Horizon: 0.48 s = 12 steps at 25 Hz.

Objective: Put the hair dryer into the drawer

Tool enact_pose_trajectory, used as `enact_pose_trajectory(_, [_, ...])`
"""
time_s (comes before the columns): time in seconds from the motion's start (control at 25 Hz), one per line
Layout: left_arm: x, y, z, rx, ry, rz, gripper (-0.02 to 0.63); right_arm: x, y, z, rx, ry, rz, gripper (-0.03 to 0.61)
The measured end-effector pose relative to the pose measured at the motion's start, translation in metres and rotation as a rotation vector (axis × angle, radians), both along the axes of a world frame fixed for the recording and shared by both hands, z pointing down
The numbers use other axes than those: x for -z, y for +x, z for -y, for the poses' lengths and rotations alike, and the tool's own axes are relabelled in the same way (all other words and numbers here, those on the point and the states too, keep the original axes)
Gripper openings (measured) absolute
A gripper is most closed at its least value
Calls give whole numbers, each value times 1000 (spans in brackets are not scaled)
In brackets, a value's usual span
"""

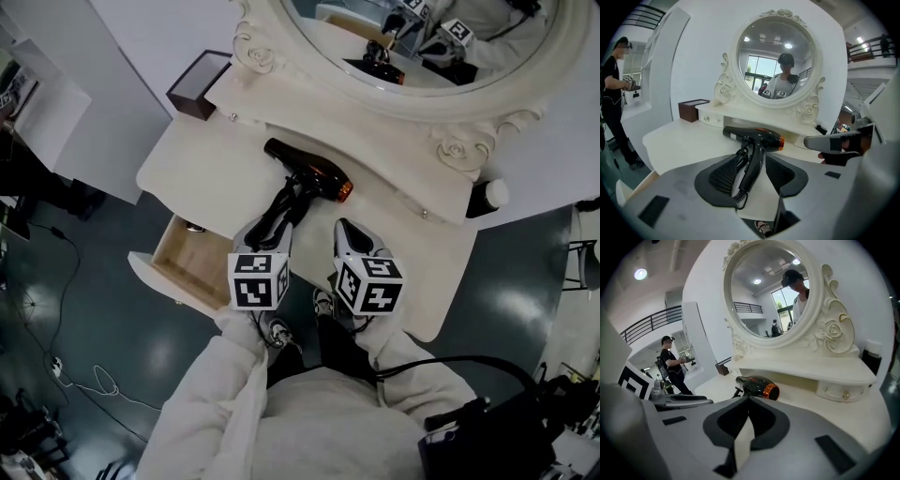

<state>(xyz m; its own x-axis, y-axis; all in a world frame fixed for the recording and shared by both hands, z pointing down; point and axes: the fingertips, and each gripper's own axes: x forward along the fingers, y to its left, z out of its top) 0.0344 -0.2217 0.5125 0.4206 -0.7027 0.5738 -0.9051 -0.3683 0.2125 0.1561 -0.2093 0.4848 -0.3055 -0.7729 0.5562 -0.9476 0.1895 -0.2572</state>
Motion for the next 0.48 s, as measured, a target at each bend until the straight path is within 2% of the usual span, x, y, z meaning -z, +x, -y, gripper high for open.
enact_pose_trajectory(0.32, [-27,23,29,-86,-100,13,323,-24,15,12,1,-55,-3,60])
enact_pose_trajectory(0.48, [-36,35,46,-133,-113,56,364,-34,22,20,-1,-78,-2,60])
